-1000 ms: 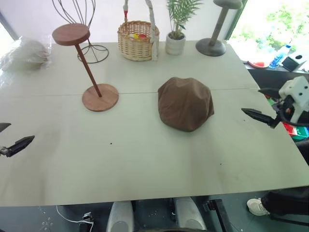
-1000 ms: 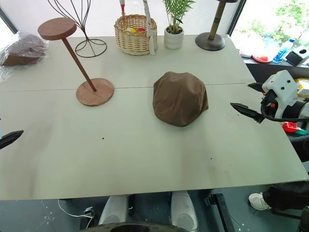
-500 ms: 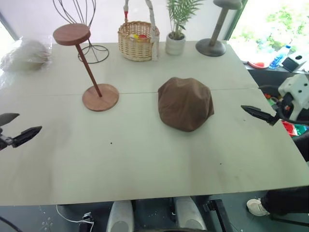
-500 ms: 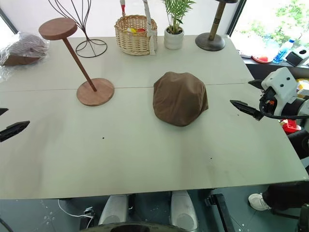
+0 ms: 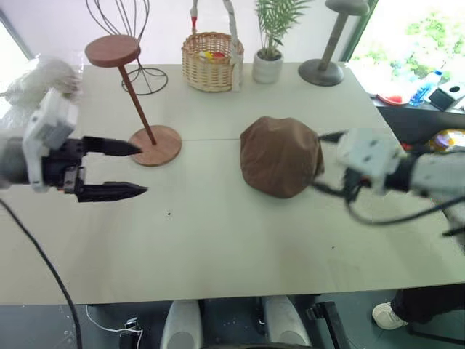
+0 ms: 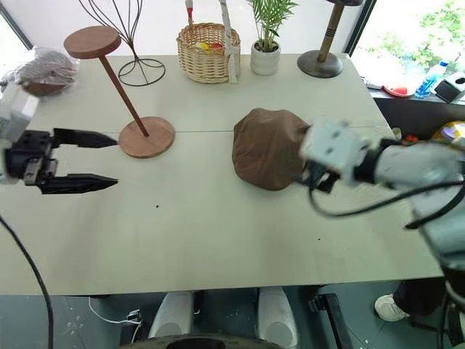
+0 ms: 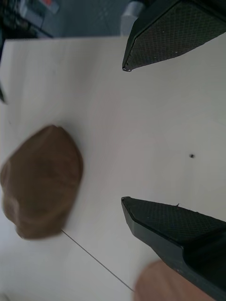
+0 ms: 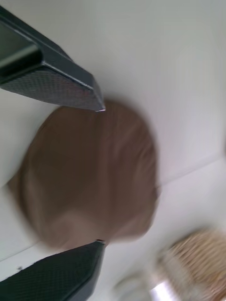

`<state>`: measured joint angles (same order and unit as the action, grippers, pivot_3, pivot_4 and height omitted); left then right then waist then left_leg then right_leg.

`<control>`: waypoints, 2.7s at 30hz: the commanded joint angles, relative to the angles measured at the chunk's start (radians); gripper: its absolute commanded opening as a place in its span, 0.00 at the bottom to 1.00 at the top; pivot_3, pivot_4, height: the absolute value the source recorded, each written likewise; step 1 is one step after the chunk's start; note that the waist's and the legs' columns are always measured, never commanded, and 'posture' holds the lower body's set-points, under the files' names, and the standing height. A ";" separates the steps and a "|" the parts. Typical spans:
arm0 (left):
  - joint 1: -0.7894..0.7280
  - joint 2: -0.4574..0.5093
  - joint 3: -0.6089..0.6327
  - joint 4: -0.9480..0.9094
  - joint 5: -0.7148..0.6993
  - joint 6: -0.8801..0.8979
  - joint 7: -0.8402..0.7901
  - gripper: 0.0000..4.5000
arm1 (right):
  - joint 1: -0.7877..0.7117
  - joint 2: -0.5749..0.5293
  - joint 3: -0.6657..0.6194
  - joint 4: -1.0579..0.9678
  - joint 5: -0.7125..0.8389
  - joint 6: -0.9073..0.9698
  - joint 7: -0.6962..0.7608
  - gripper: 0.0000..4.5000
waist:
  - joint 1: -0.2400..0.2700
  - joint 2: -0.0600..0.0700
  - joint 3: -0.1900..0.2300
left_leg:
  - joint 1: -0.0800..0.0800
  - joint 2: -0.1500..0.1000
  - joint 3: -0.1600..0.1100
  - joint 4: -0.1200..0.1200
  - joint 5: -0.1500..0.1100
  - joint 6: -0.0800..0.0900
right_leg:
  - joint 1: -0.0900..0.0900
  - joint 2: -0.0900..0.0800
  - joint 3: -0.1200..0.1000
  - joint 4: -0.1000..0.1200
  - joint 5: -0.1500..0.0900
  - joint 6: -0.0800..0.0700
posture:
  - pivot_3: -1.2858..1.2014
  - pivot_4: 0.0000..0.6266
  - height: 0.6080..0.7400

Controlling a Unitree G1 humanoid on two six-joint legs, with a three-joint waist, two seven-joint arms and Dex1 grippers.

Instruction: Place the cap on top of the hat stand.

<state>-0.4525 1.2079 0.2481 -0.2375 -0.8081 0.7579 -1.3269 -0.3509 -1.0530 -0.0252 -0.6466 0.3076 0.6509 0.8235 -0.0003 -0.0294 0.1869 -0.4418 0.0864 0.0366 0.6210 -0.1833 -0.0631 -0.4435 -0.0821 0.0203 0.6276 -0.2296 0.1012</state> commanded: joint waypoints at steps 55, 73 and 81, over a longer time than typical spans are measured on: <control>-0.267 -0.201 -0.213 0.067 0.122 0.006 -0.022 1.00 | -0.090 0.506 0.400 0.704 -0.970 -0.324 -0.585 0.01 | -0.013 -0.007 -0.003 | 0.000 -0.001 -0.006 0.011 0.000 0.001 | 0.007 0.002 0.000 0.004 0.000 0.001 | 0.52 0.24 0.91; 0.029 -0.163 0.337 -0.114 -0.084 0.226 0.319 1.00 | -0.729 0.472 0.239 0.719 -0.767 -0.524 -0.337 0.01 | -0.042 -0.002 0.001 | -0.001 -0.001 -0.006 0.007 0.000 0.001 | 0.002 0.002 0.000 0.006 -0.001 0.002 | 0.52 0.24 0.91; 0.148 -0.074 0.616 -0.034 -0.073 0.249 0.348 1.00 | -1.102 0.710 0.269 1.113 -0.691 -0.741 -0.417 0.01 | -0.049 -0.002 0.001 | -0.001 -0.001 -0.006 0.004 0.000 0.001 | 0.001 0.002 0.000 0.006 -0.001 0.002 | 0.52 0.24 0.91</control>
<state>-0.3037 1.1018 0.7792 -0.2924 -0.8822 1.0112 -0.9812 -1.3886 -0.3599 0.2558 0.4282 -0.4063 -0.0353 0.4421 -0.0490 -0.0311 0.1877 -0.4427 0.0858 0.0303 0.6249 -0.1834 -0.0619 -0.4427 -0.0797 0.0199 0.6337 -0.2303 0.1029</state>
